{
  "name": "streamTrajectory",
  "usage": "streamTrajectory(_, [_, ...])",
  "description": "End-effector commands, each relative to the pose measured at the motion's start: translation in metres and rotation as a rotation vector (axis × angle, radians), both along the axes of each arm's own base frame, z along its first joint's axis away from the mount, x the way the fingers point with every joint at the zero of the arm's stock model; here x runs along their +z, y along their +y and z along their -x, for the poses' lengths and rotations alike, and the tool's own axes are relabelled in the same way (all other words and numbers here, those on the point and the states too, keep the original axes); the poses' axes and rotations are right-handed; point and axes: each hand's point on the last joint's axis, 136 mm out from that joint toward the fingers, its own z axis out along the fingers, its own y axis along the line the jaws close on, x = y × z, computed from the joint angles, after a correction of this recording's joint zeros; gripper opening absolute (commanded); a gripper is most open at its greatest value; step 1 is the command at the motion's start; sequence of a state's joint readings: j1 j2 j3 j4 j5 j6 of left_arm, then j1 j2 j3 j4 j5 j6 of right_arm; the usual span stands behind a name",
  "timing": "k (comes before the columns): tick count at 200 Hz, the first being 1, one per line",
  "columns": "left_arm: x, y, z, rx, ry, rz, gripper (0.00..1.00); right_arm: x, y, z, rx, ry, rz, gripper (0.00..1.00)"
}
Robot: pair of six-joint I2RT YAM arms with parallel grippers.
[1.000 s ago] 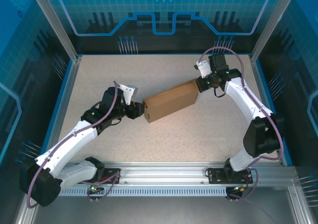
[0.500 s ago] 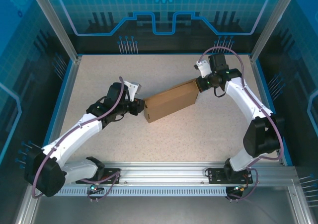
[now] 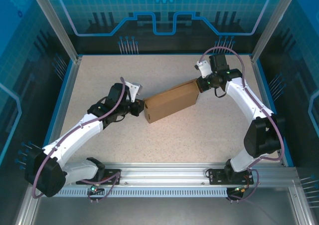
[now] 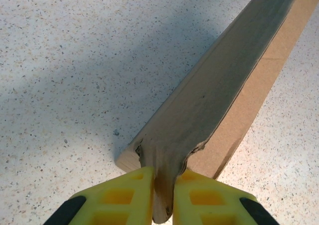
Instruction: Fold the paper box
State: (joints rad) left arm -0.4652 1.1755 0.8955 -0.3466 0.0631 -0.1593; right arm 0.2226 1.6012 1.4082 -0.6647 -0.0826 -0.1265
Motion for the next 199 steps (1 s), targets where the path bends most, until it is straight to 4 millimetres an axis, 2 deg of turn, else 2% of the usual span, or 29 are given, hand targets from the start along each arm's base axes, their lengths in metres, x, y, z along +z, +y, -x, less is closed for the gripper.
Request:
streamTrajectory(1, [0.006, -0.001, 0.0, 0.031, 0.008, 0.022, 0.17, -0.008, 0.003, 0.009, 0.006, 0.049, -0.001, 0.02])
streamTrajectory(53, [0.007, -0.003, -0.001, 0.111, 0.052, 0.078, 0.15, -0.01, 0.006, 0.009, 0.01, 0.052, -0.006, 0.02])
streamTrajectory(100, [-0.001, -0.003, -0.003, 0.21, 0.132, 0.112, 0.14, -0.013, 0.007, 0.011, 0.011, 0.06, -0.003, 0.02])
streamTrajectory(171, [0.011, -0.006, -0.003, 0.299, 0.183, 0.241, 0.13, -0.018, 0.011, 0.012, 0.021, 0.063, -0.001, 0.02])
streamTrajectory(199, [0.009, -0.007, -0.003, 0.33, 0.207, 0.28, 0.13, -0.018, 0.011, 0.011, 0.025, 0.059, -0.002, 0.02])
